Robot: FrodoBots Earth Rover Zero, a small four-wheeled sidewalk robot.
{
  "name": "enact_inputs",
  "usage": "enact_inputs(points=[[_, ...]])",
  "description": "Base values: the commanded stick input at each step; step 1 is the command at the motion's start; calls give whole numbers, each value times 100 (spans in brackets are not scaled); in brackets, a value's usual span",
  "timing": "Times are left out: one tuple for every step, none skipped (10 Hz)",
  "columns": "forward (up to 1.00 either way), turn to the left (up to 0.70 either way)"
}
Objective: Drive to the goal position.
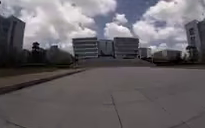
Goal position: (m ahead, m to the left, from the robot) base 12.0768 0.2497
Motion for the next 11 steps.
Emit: enact_inputs(points=[[70,0],[70,0],[70,0],[70,0],[70,0],[70,0],[70,0],[70,0],[70,0],[70,0],[70,0]])
